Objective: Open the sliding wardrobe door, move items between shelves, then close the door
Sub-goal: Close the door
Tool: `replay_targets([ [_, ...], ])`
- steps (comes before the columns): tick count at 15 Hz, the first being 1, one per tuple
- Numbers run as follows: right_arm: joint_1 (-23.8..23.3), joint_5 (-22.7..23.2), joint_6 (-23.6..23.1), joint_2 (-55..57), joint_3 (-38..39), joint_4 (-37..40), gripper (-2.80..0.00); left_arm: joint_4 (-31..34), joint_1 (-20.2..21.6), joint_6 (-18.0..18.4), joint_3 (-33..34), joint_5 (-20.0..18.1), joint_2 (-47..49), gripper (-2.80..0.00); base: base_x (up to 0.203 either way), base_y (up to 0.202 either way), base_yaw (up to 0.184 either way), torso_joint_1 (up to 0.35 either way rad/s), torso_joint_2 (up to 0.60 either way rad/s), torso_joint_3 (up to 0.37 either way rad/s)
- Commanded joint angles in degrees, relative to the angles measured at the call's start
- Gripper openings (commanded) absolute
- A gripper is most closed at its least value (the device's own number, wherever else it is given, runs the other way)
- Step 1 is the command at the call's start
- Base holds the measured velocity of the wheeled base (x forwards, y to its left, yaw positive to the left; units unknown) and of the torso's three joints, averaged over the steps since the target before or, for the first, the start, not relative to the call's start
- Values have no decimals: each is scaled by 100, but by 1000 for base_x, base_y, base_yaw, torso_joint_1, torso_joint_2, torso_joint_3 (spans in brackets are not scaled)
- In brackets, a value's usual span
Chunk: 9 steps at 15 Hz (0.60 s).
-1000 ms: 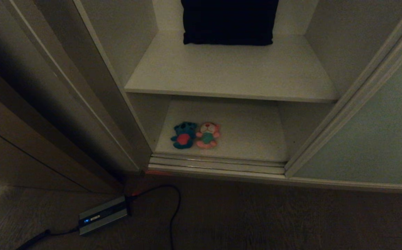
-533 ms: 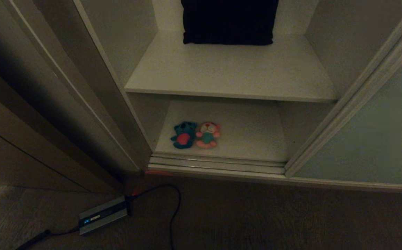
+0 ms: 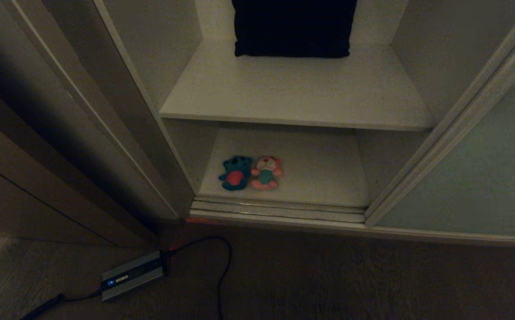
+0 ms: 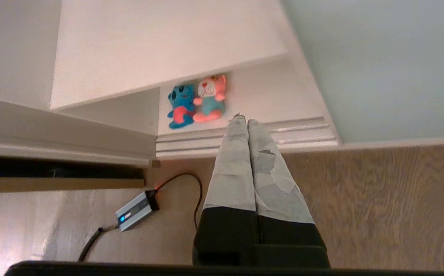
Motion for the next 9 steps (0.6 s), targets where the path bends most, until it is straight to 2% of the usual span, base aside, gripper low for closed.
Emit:
replay_targets([
  [1,-1,5,5,306,5,-160,-280,0,0,2,0,-3,9,-280,0,0,0,0,0,0],
  [9,17,-207,2,710,-41,-597,-280,0,0,2,0,-3,9,-280,0,0,0,0,0,0],
])
